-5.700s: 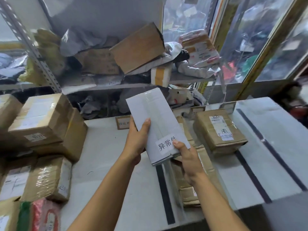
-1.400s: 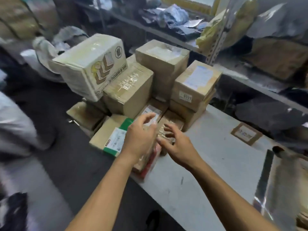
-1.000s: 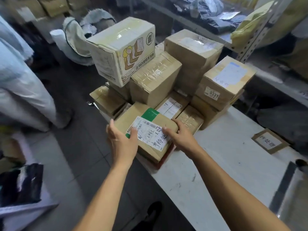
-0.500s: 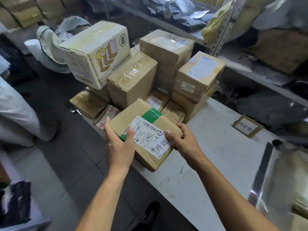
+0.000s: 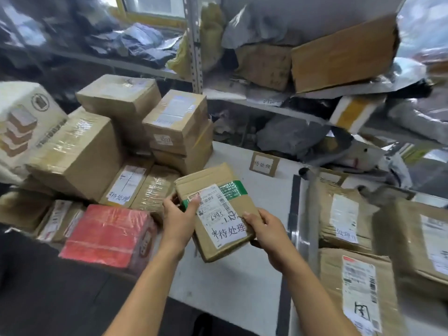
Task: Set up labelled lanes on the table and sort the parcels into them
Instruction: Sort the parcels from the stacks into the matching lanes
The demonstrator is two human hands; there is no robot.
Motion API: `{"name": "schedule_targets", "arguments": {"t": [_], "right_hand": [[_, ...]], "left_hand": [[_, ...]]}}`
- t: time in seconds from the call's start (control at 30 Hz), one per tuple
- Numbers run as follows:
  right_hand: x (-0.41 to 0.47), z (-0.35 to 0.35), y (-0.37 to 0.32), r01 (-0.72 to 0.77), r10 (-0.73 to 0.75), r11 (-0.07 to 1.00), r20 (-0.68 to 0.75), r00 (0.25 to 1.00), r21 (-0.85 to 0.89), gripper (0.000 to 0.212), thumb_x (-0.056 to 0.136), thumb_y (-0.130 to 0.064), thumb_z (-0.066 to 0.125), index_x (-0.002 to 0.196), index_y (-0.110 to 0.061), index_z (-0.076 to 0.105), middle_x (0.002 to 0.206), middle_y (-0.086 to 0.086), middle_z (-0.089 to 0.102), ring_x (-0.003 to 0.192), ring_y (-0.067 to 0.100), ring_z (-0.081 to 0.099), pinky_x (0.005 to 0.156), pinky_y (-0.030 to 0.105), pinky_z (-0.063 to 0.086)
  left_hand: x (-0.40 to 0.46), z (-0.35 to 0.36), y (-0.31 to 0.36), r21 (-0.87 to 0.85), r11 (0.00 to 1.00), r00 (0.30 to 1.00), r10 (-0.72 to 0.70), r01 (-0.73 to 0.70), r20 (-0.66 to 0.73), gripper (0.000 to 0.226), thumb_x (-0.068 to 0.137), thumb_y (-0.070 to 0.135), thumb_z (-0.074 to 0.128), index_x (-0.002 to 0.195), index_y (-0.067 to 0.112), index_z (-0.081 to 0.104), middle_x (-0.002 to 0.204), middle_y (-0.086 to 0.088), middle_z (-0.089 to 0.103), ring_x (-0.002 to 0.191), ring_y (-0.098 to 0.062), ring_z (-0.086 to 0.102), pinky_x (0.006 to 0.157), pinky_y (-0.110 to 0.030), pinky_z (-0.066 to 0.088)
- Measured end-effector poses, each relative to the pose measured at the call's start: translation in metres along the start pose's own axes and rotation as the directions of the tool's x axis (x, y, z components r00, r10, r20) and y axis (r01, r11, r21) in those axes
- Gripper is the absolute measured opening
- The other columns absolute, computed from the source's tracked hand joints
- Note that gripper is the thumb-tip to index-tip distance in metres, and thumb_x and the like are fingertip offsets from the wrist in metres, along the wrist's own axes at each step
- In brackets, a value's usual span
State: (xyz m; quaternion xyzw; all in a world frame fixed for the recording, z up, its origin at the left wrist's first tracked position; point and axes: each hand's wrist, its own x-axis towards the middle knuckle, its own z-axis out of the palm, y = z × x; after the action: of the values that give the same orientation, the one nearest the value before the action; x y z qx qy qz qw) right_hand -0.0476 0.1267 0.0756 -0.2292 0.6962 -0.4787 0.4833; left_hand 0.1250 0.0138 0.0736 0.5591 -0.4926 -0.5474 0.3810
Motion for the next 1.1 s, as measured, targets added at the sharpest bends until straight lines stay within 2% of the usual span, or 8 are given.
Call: {"name": "schedule_targets", "arguments": {"t": [0.17,0.3,0.43,0.77,0.83,0.93,1.03,1.1], "right_hand": [[0.011,-0.027,0.034,-0.068,0.091,0.992,-0.237,0.967,0.104,0.018,0.091,-0.036,0.061,0.099,-0.025,0.071,0.083,-0.008,0.076,0.074,0.01,0.066,0.066,0.029,0.048],[0.029,-0.037,0.048,-0.097,0.143,0.988,-0.457,0.878,0.124,0.018,0.095,-0.03,0.059,0.108,-0.021,0.067,0.094,-0.005,0.073,0.089,0.015,0.068,0.073,0.031,0.053],[0.053,-0.044,0.043,-0.12,0.14,0.99,-0.605,0.784,0.075,0.025,0.095,-0.024,0.058,0.118,-0.017,0.058,0.105,0.001,0.069,0.093,0.018,0.065,0.075,0.031,0.049],[0.095,-0.051,0.033,-0.221,0.186,0.975,-0.583,0.791,0.01,0.04,0.098,-0.026,0.053,0.136,-0.012,0.049,0.117,0.005,0.067,0.097,0.016,0.063,0.074,0.03,0.052],[0.098,-0.053,0.034,-0.242,0.204,0.97,-0.562,0.801,0.006,0.041,0.098,-0.025,0.052,0.137,-0.012,0.047,0.117,0.005,0.065,0.096,0.014,0.062,0.071,0.027,0.05],[0.103,-0.056,0.043,-0.312,0.251,0.949,-0.493,0.833,-0.043,0.044,0.098,-0.027,0.052,0.139,-0.014,0.043,0.128,0.007,0.063,0.11,0.021,0.062,0.094,0.04,0.052],[0.103,-0.056,0.051,-0.355,0.28,0.93,-0.445,0.851,-0.095,0.044,0.101,-0.029,0.05,0.142,-0.016,0.04,0.129,0.005,0.063,0.11,0.021,0.061,0.096,0.039,0.052],[0.103,-0.055,0.055,-0.333,0.267,0.939,-0.435,0.86,-0.082,0.041,0.101,-0.029,0.05,0.14,-0.017,0.042,0.122,0.0,0.065,0.106,0.017,0.063,0.091,0.036,0.053]], "left_hand": [[-0.004,0.05,-0.034,0.075,0.989,0.949,-0.141,0.125,0.28,0.047,0.093,0.027,0.067,0.131,0.031,0.039,0.118,0.004,0.065,0.098,-0.01,0.07,0.078,-0.03,0.059],[0.012,0.087,-0.041,0.186,0.978,0.89,-0.165,0.093,0.425,0.045,0.093,0.034,0.066,0.13,0.042,0.042,0.114,0.013,0.063,0.098,-0.005,0.067,0.075,-0.025,0.059],[0.043,0.125,-0.037,0.245,0.962,0.828,-0.234,0.121,0.51,0.056,0.095,0.017,0.062,0.144,0.022,0.035,0.128,0.002,0.056,0.103,-0.011,0.063,0.083,-0.029,0.057],[0.094,0.157,-0.036,0.33,0.937,0.766,-0.294,0.113,0.572,0.053,0.098,0.014,0.058,0.144,0.017,0.033,0.14,-0.004,0.054,0.114,-0.021,0.063,0.092,-0.041,0.058],[0.097,0.161,-0.043,0.336,0.934,0.757,-0.304,0.118,0.578,0.053,0.098,0.015,0.057,0.144,0.018,0.032,0.14,-0.003,0.054,0.112,-0.019,0.063,0.086,-0.034,0.059],[0.099,0.164,-0.052,0.35,0.931,0.773,-0.299,0.107,0.56,0.052,0.099,0.014,0.056,0.145,0.02,0.033,0.138,-0.001,0.055,0.104,-0.013,0.061,0.071,-0.018,0.056],[0.095,0.159,-0.061,0.386,0.918,0.77,-0.312,0.093,0.556,0.056,0.099,0.021,0.056,0.148,0.026,0.029,0.14,0.001,0.053,0.109,-0.017,0.06,0.092,-0.033,0.055],[0.092,0.156,-0.064,0.383,0.92,0.771,-0.304,0.085,0.559,0.058,0.1,0.026,0.057,0.15,0.028,0.029,0.142,0.004,0.052,0.109,-0.015,0.058,0.093,-0.033,0.052]]}}
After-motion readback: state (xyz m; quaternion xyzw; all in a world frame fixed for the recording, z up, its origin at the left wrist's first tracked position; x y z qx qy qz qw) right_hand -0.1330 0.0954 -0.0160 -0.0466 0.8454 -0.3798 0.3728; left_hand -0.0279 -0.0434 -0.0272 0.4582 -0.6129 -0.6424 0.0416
